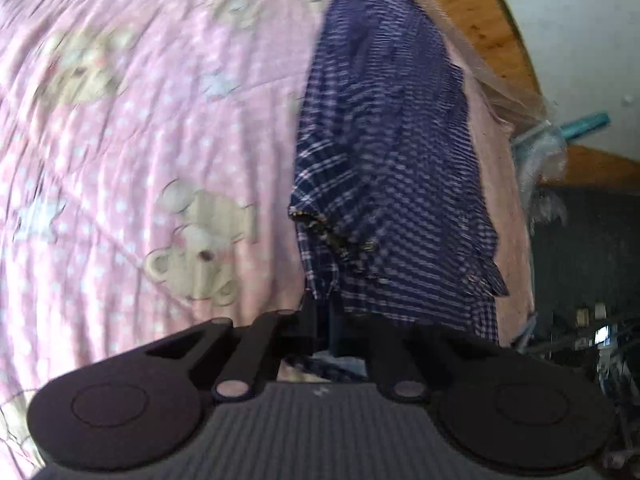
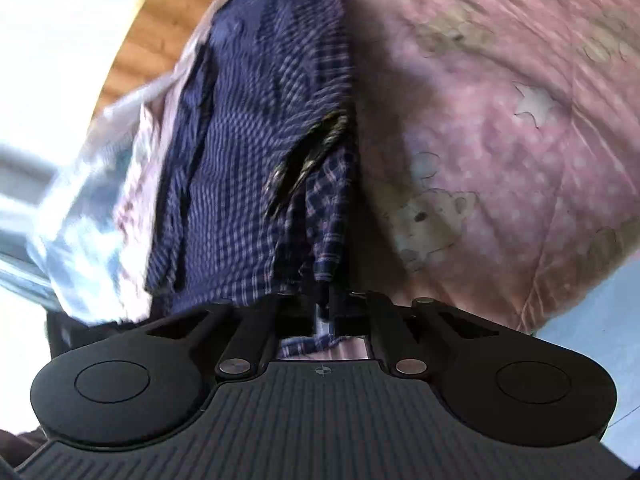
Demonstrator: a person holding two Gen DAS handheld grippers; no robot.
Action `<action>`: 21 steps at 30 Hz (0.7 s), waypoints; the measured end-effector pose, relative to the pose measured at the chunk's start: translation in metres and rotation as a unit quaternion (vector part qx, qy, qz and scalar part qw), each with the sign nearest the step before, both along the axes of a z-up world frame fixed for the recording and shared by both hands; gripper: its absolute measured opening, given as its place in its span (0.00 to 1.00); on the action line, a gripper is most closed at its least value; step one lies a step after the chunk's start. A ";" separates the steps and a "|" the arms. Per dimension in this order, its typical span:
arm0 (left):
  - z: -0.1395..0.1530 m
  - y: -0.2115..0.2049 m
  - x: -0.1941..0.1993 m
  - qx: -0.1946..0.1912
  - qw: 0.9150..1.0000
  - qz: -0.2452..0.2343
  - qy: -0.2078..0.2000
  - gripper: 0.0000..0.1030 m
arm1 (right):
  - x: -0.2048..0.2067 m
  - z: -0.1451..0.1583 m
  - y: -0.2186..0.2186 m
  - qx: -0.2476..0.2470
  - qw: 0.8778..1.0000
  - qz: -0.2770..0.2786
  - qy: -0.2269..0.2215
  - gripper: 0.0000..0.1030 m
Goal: Fold clothes
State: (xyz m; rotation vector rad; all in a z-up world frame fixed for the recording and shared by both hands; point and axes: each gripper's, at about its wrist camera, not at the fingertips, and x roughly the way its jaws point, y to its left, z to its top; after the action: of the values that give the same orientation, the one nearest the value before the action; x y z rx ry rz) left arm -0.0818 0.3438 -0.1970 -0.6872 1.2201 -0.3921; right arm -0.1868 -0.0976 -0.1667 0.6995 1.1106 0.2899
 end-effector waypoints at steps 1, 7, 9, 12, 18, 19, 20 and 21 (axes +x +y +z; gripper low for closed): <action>0.007 -0.002 0.006 -0.012 1.000 -0.003 -0.005 0.05 | 0.001 0.007 0.003 -0.011 1.000 0.012 -0.006 0.01; 0.077 -0.005 0.101 -0.084 0.993 0.029 -0.077 0.05 | 0.077 0.071 -0.023 0.037 0.997 0.004 -0.070 0.01; 0.093 -0.007 0.157 -0.097 0.989 0.060 -0.096 0.05 | 0.132 0.088 -0.034 0.049 0.994 -0.012 -0.093 0.01; 0.090 -0.008 0.243 -0.092 0.985 0.121 -0.086 0.06 | 0.219 0.099 -0.045 0.057 0.990 -0.048 -0.117 0.01; 0.047 -0.005 0.328 -0.003 0.983 0.184 -0.004 0.26 | 0.336 0.038 -0.065 0.069 0.983 -0.165 -0.037 0.58; 0.047 -0.006 0.327 0.008 0.985 0.173 -0.006 0.27 | 0.345 0.028 -0.065 0.063 0.982 -0.175 -0.020 0.56; 0.051 -0.006 0.318 0.025 0.987 0.160 -0.019 0.29 | 0.339 0.030 -0.065 0.063 0.984 -0.165 -0.035 0.56; 0.055 -0.006 0.308 0.047 0.987 0.149 -0.031 0.33 | 0.332 0.033 -0.064 0.062 0.985 -0.155 -0.050 0.56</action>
State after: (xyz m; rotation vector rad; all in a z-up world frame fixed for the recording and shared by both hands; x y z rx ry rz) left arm 0.2262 0.3374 -0.1420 -0.7579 1.0502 -0.1055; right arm 0.1452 -0.1613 -0.1339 0.9463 0.8785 0.1269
